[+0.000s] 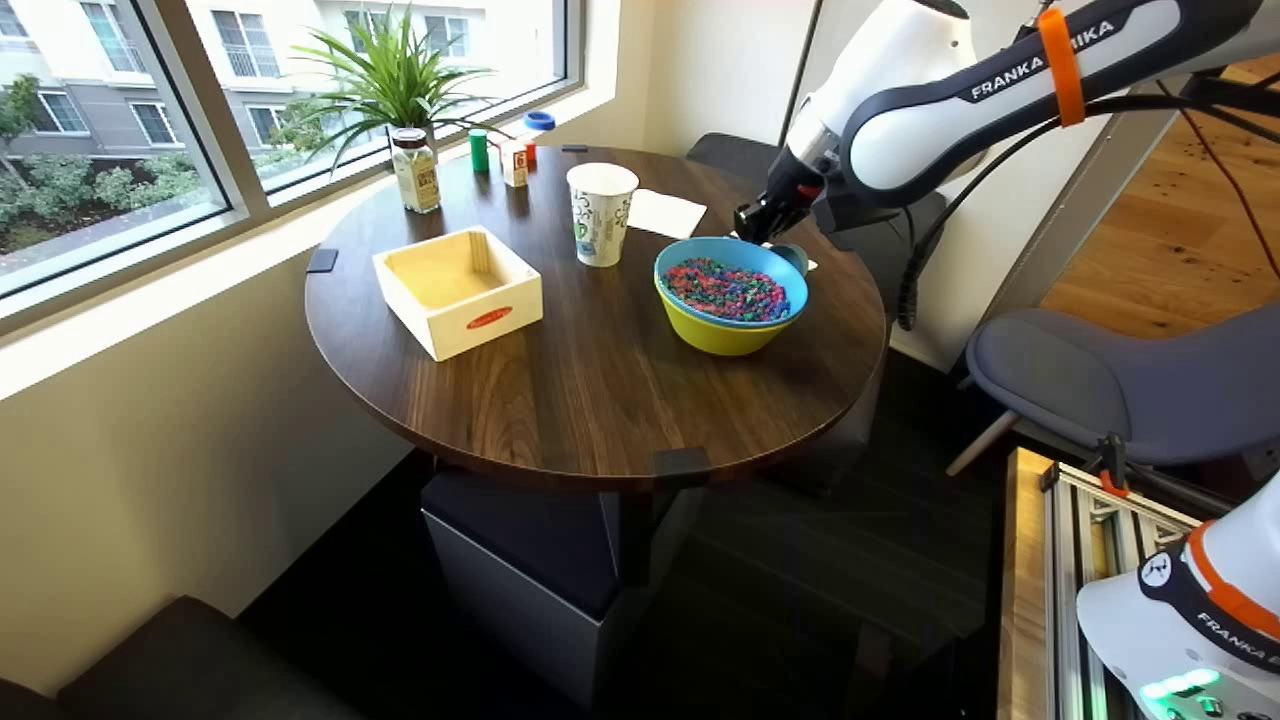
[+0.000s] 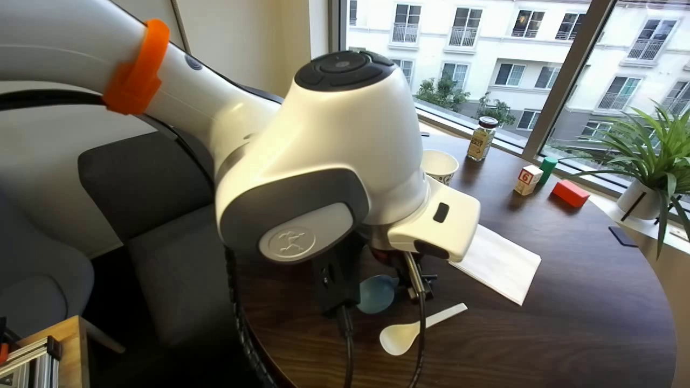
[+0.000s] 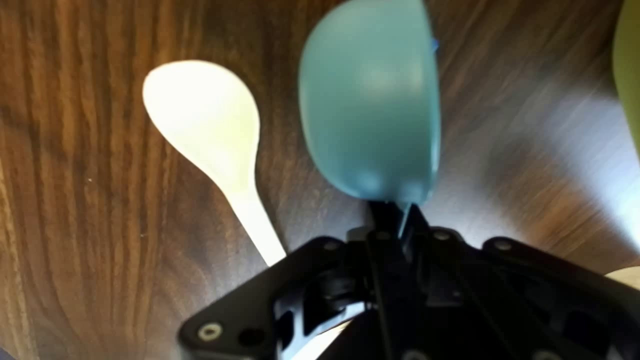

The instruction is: Put some cereal in the blue measuring spoon then place the cereal back in the blue bowl using the measuring spoon

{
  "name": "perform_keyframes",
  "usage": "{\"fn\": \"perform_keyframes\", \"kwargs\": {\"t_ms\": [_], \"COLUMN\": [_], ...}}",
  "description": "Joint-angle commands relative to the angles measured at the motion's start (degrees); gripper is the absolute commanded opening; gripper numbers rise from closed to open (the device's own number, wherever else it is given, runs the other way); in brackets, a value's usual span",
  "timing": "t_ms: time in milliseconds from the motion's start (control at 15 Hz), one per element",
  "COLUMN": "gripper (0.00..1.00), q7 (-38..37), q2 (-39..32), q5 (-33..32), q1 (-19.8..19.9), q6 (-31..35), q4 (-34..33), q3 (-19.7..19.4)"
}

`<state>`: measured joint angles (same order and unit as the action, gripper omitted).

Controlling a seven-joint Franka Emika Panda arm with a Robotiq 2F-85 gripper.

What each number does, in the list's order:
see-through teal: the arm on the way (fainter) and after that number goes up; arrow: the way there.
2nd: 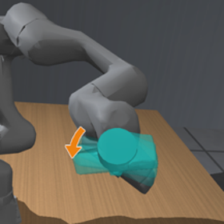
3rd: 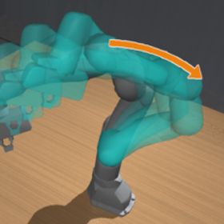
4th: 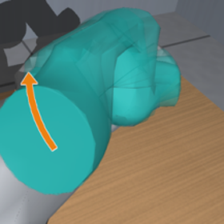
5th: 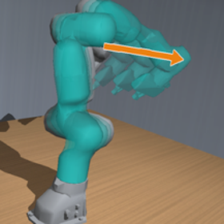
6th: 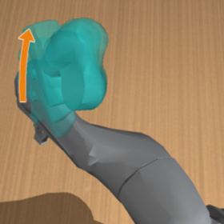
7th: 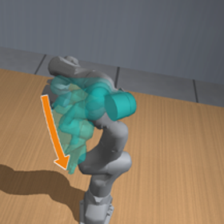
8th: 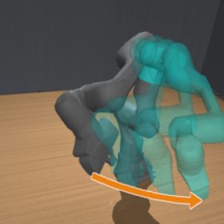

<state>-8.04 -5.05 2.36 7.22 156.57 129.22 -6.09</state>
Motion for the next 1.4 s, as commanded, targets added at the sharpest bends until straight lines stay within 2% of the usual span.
{"fn": "perform_keyframes", "kwargs": {"t_ms": [0, 600, 1067, 1333], "gripper": [0.02, 0.02, 0.02, 0.02], "q7": [2.36, 6.59, 5.1, 3.93], "q2": [0.0, 3.24, 7.66, 9.2], "q5": [3.49, 10.07, 7.41, 2.27], "q1": [0.01, -0.49, -3.03, -4.4], "q6": [1.53, 5.08, 3.63, 2.97], "q4": [-0.13, -2.23, -3.37, -3.35], "q3": [0.21, 1.18, 2.84, 4.33]}}
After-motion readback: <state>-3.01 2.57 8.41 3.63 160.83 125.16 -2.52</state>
